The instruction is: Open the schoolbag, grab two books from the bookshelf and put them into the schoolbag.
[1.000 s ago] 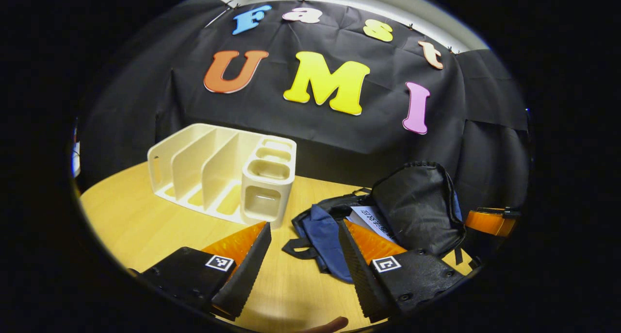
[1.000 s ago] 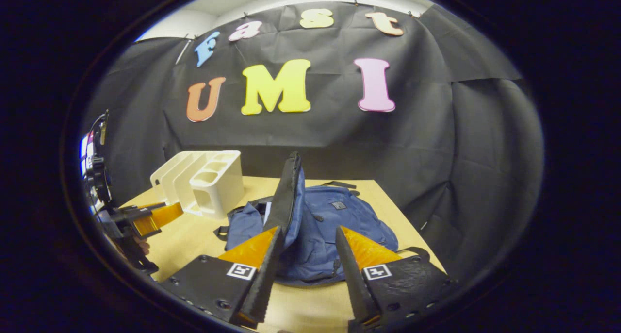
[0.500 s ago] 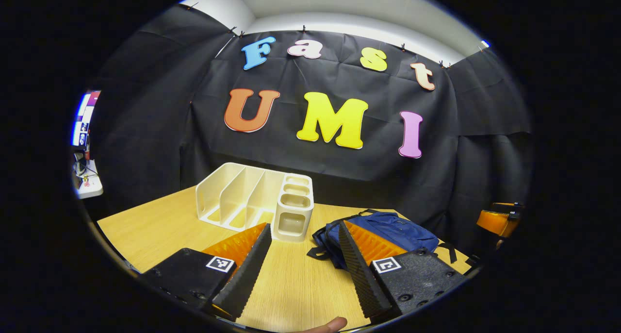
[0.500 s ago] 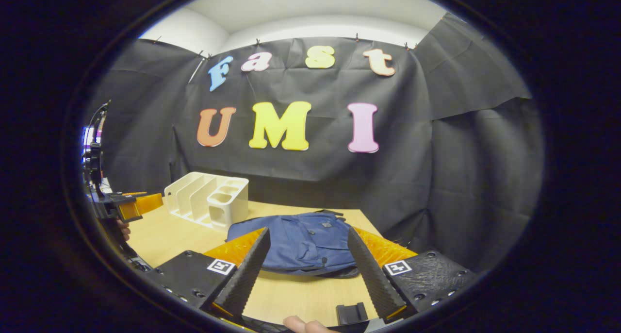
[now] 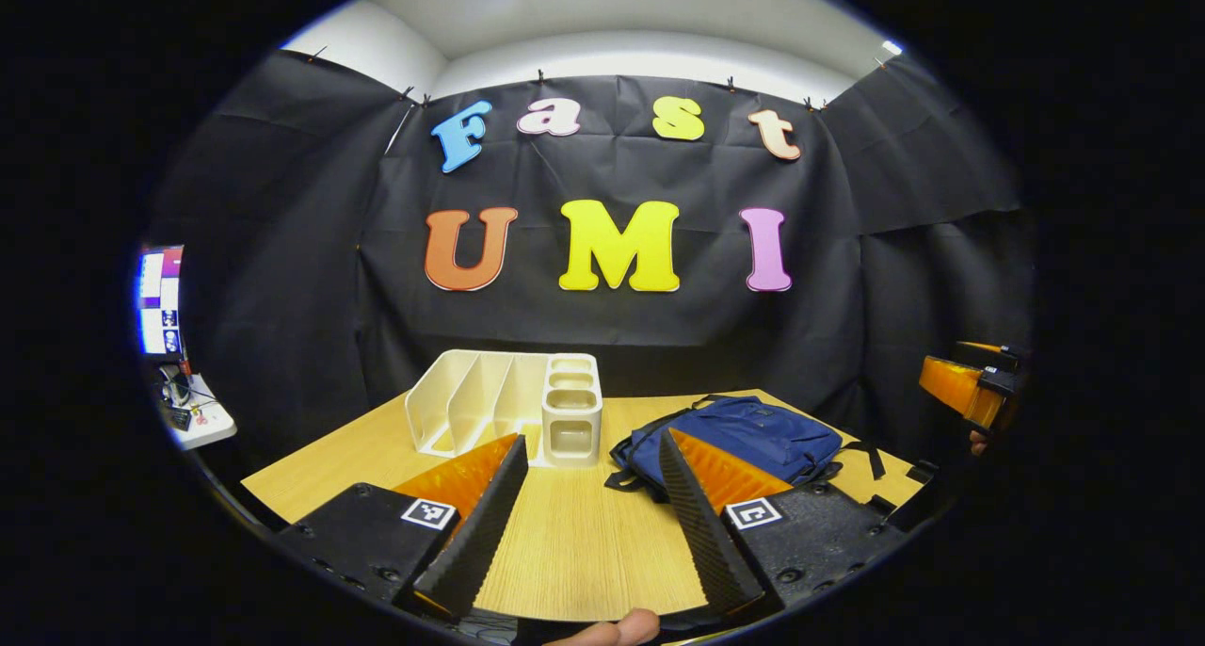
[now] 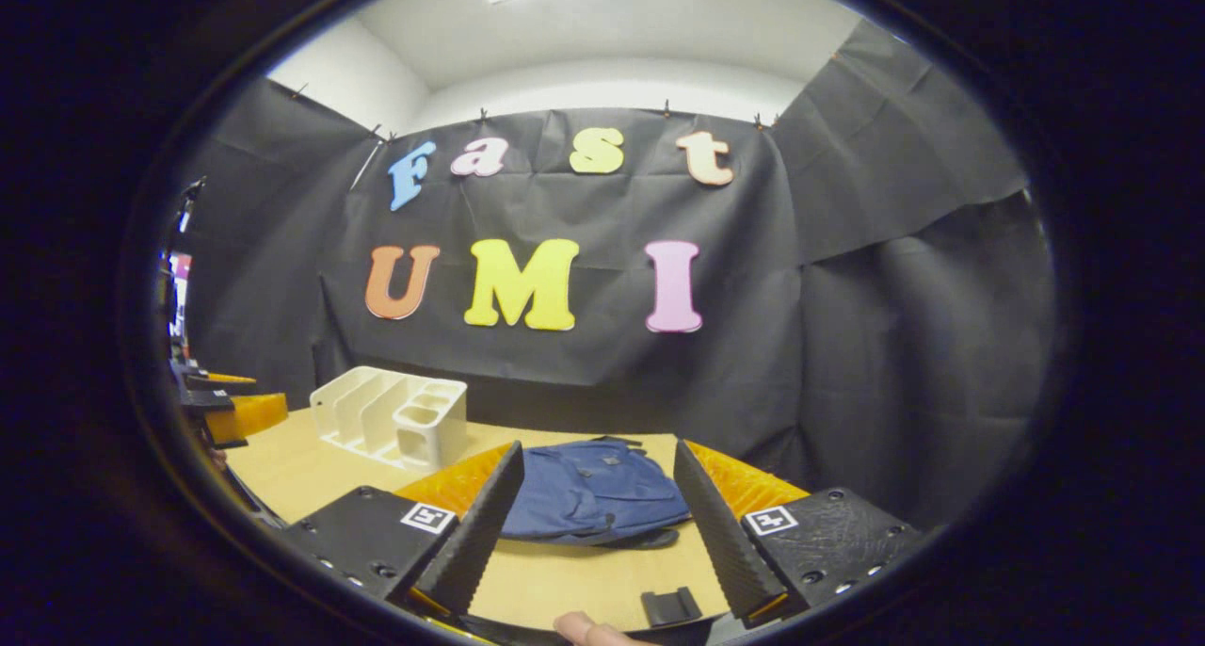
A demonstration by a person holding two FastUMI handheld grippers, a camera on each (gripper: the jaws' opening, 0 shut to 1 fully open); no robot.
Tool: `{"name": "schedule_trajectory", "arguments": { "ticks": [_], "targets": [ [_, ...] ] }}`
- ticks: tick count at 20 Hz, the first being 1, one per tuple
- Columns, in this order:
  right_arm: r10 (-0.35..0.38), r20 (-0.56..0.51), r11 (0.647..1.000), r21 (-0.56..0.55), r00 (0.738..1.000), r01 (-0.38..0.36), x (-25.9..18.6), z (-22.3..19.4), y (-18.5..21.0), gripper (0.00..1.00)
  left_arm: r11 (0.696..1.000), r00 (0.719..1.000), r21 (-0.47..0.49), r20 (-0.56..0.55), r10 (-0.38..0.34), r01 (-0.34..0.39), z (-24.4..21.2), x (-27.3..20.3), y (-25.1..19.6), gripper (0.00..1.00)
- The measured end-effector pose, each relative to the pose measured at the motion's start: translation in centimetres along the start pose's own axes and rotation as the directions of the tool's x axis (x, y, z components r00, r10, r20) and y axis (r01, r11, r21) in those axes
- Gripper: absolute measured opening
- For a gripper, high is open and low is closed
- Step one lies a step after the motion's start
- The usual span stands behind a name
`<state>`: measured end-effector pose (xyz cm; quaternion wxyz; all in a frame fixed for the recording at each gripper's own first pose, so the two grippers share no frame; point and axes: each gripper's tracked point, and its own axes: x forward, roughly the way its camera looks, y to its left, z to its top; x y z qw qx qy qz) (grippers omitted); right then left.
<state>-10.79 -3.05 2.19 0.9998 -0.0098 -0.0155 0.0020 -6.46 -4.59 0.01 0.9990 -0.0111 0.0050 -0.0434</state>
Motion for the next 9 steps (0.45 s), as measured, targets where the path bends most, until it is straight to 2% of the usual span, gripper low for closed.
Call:
{"name": "schedule_trajectory", "arguments": {
  "ticks": [1, 4, 5, 9],
  "targets": [
    [0.006, -0.008, 1.000, -0.001, 1.000, -0.006, 0.1, -0.3, -0.1, 0.95, 1.000, 1.000, -0.007, -0.003, -0.008, 0.008, 0.0, -0.4, -0.4, 0.90],
    [-0.007, -0.004, 0.999, -0.035, 1.000, 0.007, 0.0, -0.5, -0.8, 0.96, 1.000, 1.000, -0.009, 0.004, 0.011, -0.010, 0.0, -0.8, -0.3, 0.93],
    [-0.002, -0.001, 0.999, -0.039, 1.000, 0.002, -0.2, -0.7, -0.6, 0.95, 1.000, 1.000, -0.010, 0.005, 0.019, -0.019, 0.1, -0.8, 0.0, 0.98],
    [-0.008, -0.020, 1.000, -0.025, 1.000, 0.008, 0.2, -1.5, -1.2, 0.98, 1.000, 1.000, -0.009, -0.013, 0.022, -0.022, -0.4, -0.5, 0.1, 0.99]
  ]
}}
